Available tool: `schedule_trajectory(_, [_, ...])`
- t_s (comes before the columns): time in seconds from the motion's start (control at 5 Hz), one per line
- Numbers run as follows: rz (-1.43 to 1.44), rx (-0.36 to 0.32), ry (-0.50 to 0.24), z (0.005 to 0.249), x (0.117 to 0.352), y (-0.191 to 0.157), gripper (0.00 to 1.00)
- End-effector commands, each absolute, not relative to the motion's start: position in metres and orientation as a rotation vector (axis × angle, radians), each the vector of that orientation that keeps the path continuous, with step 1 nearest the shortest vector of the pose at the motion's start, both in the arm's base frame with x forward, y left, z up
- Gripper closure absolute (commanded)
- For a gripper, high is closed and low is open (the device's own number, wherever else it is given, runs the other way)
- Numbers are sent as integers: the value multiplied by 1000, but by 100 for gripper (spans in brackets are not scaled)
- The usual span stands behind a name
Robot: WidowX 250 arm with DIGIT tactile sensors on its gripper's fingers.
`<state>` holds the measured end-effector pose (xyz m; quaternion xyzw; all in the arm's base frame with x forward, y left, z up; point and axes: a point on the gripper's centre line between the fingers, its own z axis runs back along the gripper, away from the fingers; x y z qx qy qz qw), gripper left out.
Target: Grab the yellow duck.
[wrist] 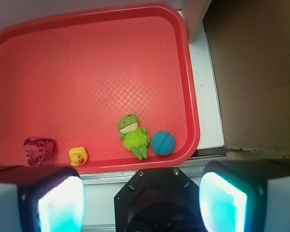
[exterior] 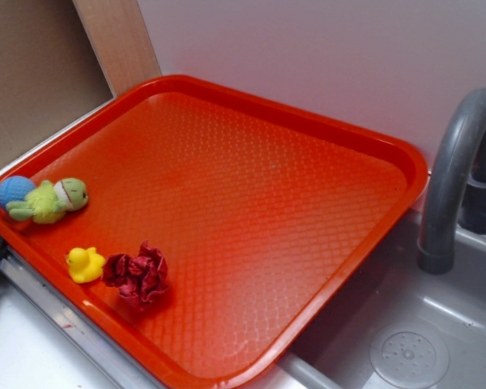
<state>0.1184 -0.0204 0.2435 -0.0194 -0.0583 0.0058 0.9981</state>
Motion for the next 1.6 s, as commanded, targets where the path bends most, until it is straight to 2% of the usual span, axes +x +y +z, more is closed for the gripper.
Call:
schedule_trajectory(0.0, [12,-39,-117,244,118,-20,0])
schedule_trajectory(0.2, [-129,-9,-94,207,124,-70,0])
schedule_trajectory(0.4, [-194,-13,-113,178,135,-113,0])
schedule_trajectory(0.6, [-193,-19,-97,145,134,-143,0])
schedule_trajectory(1.0, [-206,-73,-69,88,99,-142,0])
schedule_trajectory(1.2, [-274,-34,-43,58,87,-142,0])
schedule_trajectory(1.4, [-332,-47,-63,59,90,-156,0])
